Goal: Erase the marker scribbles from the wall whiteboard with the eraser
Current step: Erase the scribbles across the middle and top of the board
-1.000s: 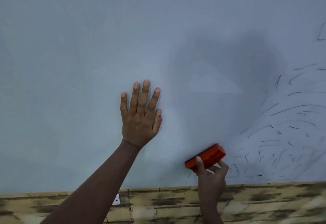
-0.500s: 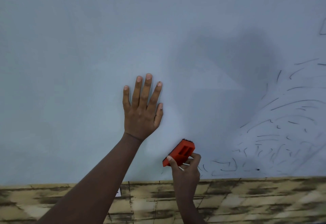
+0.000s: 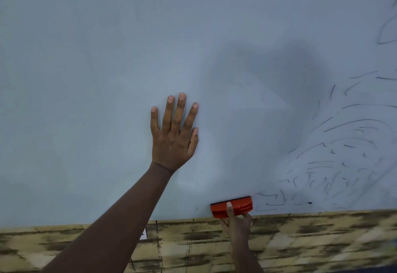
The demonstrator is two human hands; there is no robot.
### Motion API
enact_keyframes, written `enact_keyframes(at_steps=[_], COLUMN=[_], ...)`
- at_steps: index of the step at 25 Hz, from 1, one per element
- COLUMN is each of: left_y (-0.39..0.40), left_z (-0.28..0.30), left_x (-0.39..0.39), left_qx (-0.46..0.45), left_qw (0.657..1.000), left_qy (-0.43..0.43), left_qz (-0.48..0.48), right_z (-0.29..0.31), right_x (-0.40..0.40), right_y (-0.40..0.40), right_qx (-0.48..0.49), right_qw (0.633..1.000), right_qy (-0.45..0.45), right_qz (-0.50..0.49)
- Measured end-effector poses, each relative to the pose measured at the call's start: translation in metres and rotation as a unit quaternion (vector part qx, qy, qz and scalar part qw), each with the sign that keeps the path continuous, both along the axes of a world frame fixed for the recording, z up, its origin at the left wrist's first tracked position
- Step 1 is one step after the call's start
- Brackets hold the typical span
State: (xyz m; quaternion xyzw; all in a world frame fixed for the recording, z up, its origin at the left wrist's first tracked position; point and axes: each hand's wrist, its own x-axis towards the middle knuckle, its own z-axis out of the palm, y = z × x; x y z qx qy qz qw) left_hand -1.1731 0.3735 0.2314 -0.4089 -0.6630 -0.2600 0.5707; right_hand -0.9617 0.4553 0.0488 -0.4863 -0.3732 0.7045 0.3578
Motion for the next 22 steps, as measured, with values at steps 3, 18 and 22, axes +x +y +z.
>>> enact_keyframes(at_steps=[3, 18, 22], left_y=[0.0, 0.0, -0.001], left_z=[-0.001, -0.005, -0.005], left_x=[0.0, 0.001, 0.001], left_qx=[0.0, -0.016, -0.014], left_qw=[1.0, 1.0, 1.0], left_qy=[0.001, -0.002, -0.001], left_qz=[0.002, -0.005, -0.004], right_z=[0.031, -0.012, -0.034], right_x=[-0.012, -0.047, -0.046], right_y=[-0.012, -0.054, -0.051], right_qx=[-0.002, -0.036, -0.055], right_qw=[0.997, 0.997, 0.996], right_qy=[0.071, 0.06, 0.061], right_qz=[0.006, 0.013, 0.014])
